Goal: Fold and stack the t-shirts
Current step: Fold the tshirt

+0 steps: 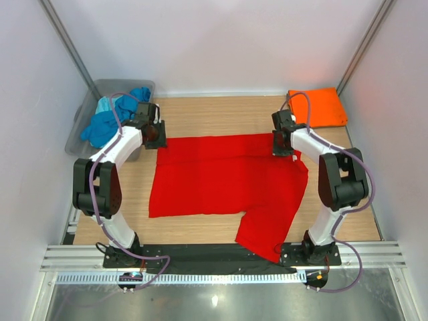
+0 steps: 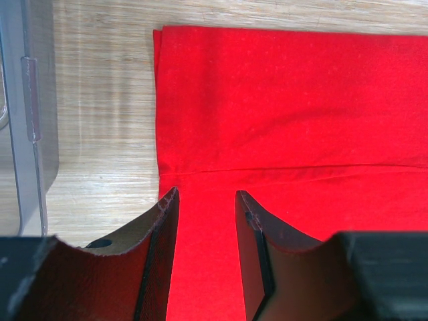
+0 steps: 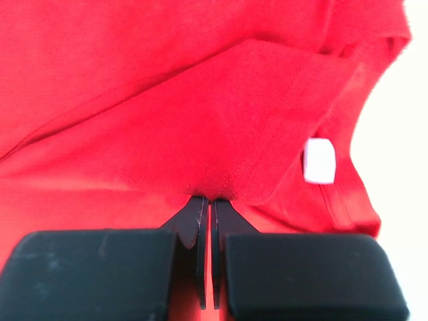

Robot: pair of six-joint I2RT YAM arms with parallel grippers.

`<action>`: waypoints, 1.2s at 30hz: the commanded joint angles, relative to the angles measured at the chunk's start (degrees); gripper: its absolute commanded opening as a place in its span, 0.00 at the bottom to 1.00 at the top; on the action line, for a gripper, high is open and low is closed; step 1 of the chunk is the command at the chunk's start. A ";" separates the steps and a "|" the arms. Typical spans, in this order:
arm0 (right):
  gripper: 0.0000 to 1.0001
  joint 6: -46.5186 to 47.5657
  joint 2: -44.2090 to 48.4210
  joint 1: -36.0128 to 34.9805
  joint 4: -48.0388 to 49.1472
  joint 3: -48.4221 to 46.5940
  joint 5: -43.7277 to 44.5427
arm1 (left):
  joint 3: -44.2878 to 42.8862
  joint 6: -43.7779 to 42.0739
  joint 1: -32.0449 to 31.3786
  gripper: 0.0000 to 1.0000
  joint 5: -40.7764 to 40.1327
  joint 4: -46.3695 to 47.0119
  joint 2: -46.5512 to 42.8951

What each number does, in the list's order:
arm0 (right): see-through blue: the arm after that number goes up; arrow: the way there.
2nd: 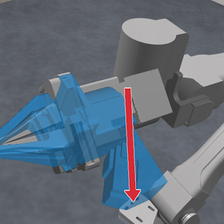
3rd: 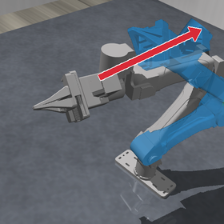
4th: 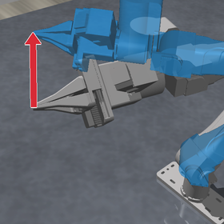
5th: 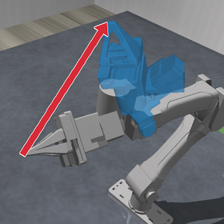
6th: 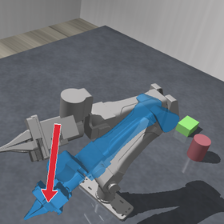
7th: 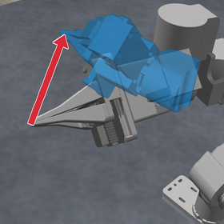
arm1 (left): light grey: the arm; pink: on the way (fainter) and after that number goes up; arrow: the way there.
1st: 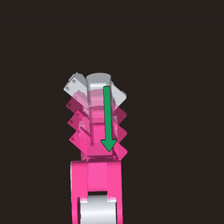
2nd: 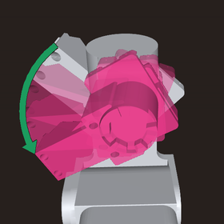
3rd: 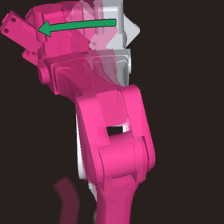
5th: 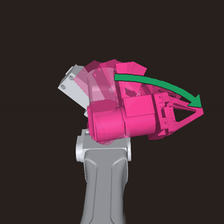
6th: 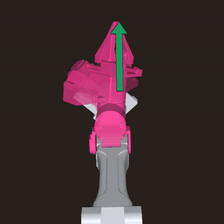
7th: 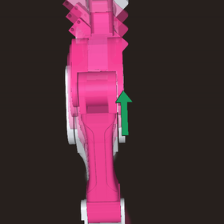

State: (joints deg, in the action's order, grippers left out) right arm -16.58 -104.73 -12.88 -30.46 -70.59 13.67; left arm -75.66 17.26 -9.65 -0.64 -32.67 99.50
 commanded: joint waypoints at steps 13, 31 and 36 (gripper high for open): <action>0.01 -4.60 13.05 -0.73 -7.94 2.12 -5.58 | -0.63 -1.00 -0.11 0.40 -0.41 0.23 -0.71; 0.01 -16.10 14.74 -1.44 -4.26 10.38 -15.06 | -1.16 -2.31 -0.90 0.41 -2.35 -1.35 -0.80; 0.01 -20.33 14.55 -2.14 -4.00 10.99 -14.90 | -2.04 -1.00 -3.70 0.41 0.29 -2.05 -3.08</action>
State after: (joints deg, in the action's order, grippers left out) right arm -32.84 -91.13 -14.31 -36.05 -59.51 -0.21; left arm -75.68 16.08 -11.49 -2.09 -34.28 99.46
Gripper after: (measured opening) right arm 0.039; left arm 0.407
